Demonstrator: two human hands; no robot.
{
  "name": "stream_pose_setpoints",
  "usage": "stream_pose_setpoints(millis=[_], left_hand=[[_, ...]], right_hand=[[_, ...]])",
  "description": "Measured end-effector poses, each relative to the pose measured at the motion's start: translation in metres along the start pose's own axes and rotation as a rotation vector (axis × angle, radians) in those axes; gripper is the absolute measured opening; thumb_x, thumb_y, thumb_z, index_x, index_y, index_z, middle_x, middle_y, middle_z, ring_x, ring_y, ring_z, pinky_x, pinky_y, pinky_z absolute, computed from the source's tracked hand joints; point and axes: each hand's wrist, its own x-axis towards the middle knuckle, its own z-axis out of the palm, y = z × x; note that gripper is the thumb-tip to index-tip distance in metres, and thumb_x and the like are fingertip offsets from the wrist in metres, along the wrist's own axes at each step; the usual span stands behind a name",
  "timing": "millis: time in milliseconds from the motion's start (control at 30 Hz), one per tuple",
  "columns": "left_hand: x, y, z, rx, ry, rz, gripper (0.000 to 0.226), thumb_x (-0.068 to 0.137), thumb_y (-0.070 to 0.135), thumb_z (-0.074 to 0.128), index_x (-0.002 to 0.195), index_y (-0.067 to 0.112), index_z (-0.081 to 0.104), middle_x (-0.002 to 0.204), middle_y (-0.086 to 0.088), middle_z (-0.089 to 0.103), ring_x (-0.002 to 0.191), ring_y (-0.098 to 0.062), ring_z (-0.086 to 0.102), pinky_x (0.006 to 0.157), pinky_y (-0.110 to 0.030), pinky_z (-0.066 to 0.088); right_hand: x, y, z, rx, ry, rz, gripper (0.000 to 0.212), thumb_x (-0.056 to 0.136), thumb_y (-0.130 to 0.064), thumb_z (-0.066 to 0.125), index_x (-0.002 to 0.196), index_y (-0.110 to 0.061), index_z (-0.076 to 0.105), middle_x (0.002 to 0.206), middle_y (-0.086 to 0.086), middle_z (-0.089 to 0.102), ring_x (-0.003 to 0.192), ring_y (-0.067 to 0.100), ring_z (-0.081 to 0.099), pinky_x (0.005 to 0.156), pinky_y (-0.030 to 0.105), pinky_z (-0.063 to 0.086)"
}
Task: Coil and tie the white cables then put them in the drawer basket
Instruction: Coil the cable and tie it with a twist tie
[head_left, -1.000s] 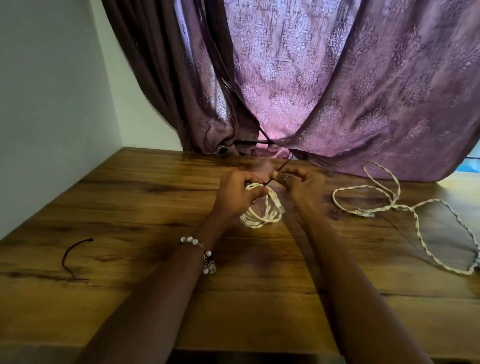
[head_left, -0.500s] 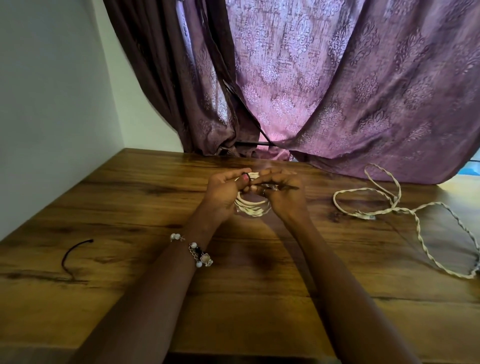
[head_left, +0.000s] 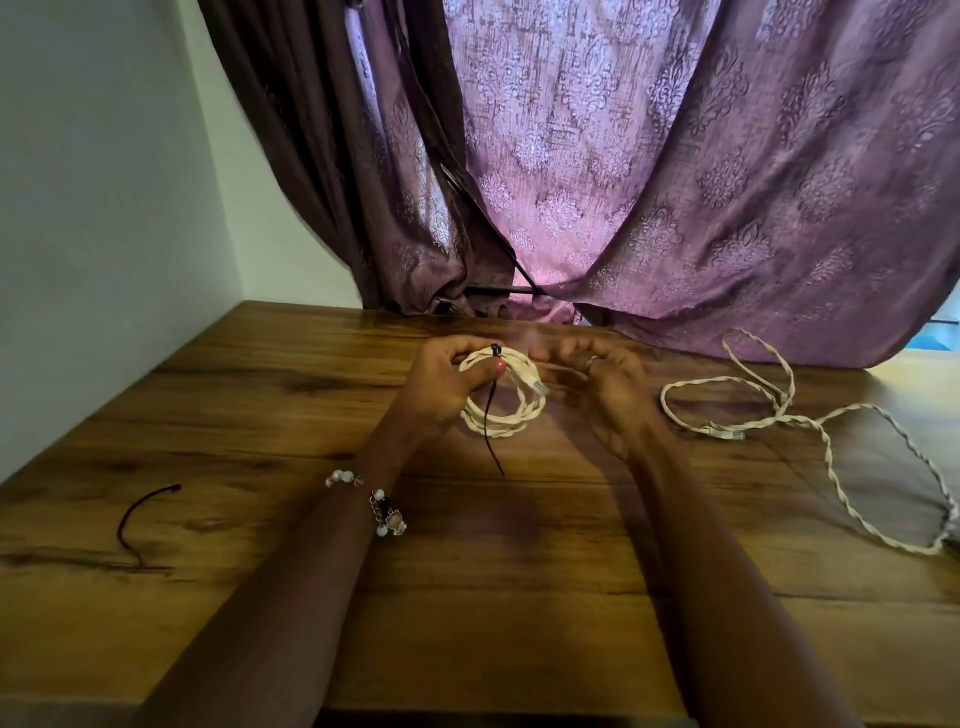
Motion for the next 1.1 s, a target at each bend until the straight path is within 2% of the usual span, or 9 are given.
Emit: stream_pose_setpoints(millis=[100,233,367,567,733,833,900,967,1100], left_hand=[[-0.004,0.003,0.002,0.300,-0.073,0.175,0.019,0.086,0.011,0.065,0.105,0.006,0.067,0.097,-0.006,0.071,0.089,-0.015,0.066,0.080,-0.028,0.051],[-0.006,0.002,0.007,0.748,-0.152,0.453,0.038,0.089,0.026,0.047,0.108,-0.003,0.063,0.096,-0.018,0.065,0.088,-0.030,0.060,0.076,-0.031,0.039],[-0.008,0.006,0.009,0.740,-0.150,0.499,0.039,0.091,0.028,0.046,0.109,-0.002,0.063,0.102,-0.018,0.054,0.090,-0.026,0.057,0.078,-0.022,0.039],[-0.007,0.007,0.009,0.651,-0.132,0.481,0.033,0.087,0.029,0.056,0.108,0.007,0.071,0.104,-0.009,0.043,0.097,-0.017,0.050,0.088,-0.017,0.037],[-0.007,0.004,0.012,0.582,-0.093,0.462,0.032,0.082,0.026,0.063,0.108,0.008,0.072,0.104,-0.004,0.043,0.098,-0.015,0.050,0.090,-0.022,0.041],[-0.008,0.003,0.013,0.530,-0.079,0.413,0.034,0.079,0.028,0.066,0.106,0.009,0.072,0.105,-0.004,0.047,0.102,-0.016,0.051,0.091,-0.024,0.042],[-0.008,0.000,0.015,0.495,-0.100,0.380,0.034,0.076,0.028,0.068,0.103,0.008,0.073,0.103,-0.007,0.055,0.099,-0.016,0.055,0.088,-0.025,0.044],[-0.010,0.000,0.019,0.469,-0.132,0.365,0.031,0.075,0.026,0.071,0.100,0.009,0.074,0.098,-0.006,0.066,0.092,-0.014,0.062,0.082,-0.025,0.048],[-0.012,0.000,0.028,0.346,-0.112,0.253,0.016,0.076,0.014,0.073,0.092,0.012,0.076,0.079,-0.012,0.074,0.066,-0.018,0.070,0.065,-0.036,0.057]], right_hand=[[0.001,0.007,-0.002,0.064,0.039,0.115,0.021,0.098,-0.004,0.042,0.090,0.000,0.061,0.068,0.007,0.070,0.059,0.015,0.065,0.052,0.022,0.053],[0.000,0.020,0.007,0.163,-0.003,0.259,0.022,0.098,-0.004,0.042,0.090,0.007,0.059,0.078,0.016,0.063,0.064,0.019,0.063,0.053,0.026,0.054],[-0.001,0.014,0.013,0.335,-0.058,0.333,0.027,0.092,0.005,0.034,0.105,0.015,0.055,0.083,0.022,0.064,0.065,0.021,0.067,0.059,0.026,0.057],[-0.008,0.005,0.017,0.414,0.025,0.470,0.027,0.096,-0.001,0.034,0.088,0.008,0.058,0.062,0.016,0.067,0.050,0.018,0.066,0.045,0.024,0.053],[-0.003,0.009,0.016,0.511,0.132,0.525,0.009,0.084,0.008,0.055,0.085,0.010,0.064,0.068,0.018,0.068,0.054,0.022,0.068,0.048,0.032,0.057],[0.000,0.013,0.013,0.594,0.120,0.501,0.021,0.050,0.015,0.074,0.070,0.011,0.070,0.073,0.021,0.070,0.061,0.025,0.070,0.057,0.045,0.059],[0.001,0.012,0.014,0.572,0.136,0.455,0.006,0.071,0.008,0.065,0.068,0.008,0.070,0.069,0.019,0.070,0.059,0.024,0.070,0.050,0.037,0.058],[0.003,0.014,0.013,0.495,0.176,0.363,0.012,0.085,0.004,0.058,0.076,0.004,0.066,0.072,0.016,0.070,0.061,0.021,0.070,0.055,0.034,0.059],[0.004,0.015,0.007,-0.118,0.267,-0.123,0.003,0.079,0.008,0.068,0.082,0.009,0.068,0.074,0.014,0.070,0.066,0.019,0.068,0.062,0.029,0.055]])
